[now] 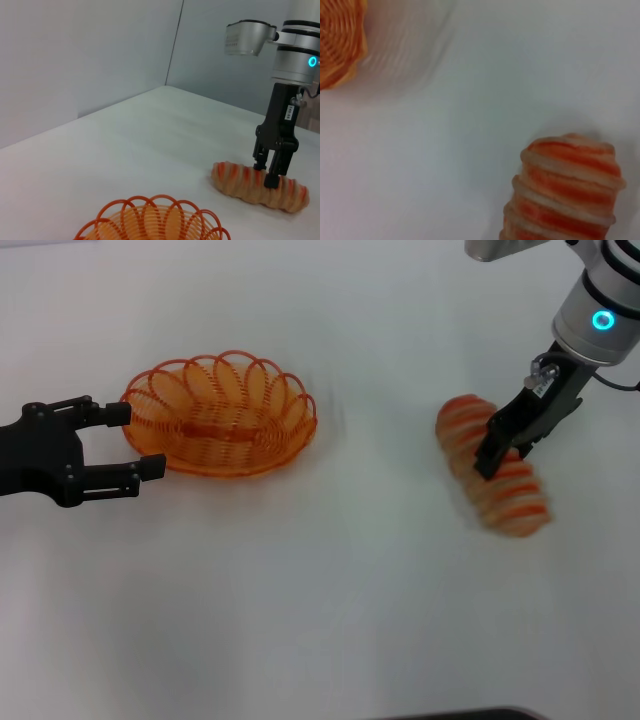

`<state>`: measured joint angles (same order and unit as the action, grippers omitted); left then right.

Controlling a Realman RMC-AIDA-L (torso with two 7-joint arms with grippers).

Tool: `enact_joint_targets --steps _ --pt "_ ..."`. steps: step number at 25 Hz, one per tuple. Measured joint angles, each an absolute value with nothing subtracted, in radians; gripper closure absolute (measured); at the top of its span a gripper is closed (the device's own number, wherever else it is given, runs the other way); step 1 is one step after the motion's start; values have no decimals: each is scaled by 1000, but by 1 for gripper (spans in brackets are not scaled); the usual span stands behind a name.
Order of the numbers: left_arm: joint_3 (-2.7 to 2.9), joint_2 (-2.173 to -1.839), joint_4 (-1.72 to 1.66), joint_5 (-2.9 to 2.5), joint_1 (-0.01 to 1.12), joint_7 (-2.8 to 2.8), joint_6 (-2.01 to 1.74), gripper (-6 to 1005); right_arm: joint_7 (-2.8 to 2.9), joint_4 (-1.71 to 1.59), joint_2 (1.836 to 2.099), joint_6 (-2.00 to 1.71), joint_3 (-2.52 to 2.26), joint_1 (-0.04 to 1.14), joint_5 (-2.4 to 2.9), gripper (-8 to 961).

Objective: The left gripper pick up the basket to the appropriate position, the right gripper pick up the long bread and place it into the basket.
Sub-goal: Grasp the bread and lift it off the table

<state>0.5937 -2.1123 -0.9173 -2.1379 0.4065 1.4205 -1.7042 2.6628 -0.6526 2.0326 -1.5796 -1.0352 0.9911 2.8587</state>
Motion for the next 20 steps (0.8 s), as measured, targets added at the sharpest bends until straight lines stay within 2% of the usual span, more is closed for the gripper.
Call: enact_joint_targets --steps 11,20 --pt "593 -2112 -917 -2138 405 1420 -1703 158 2641 -715 2022 -1620 -985 969 2856 444" --pt "591 -2111 -917 -2138 405 1424 -1705 157 2617 -740 1999 -1634 -932 952 2856 555"
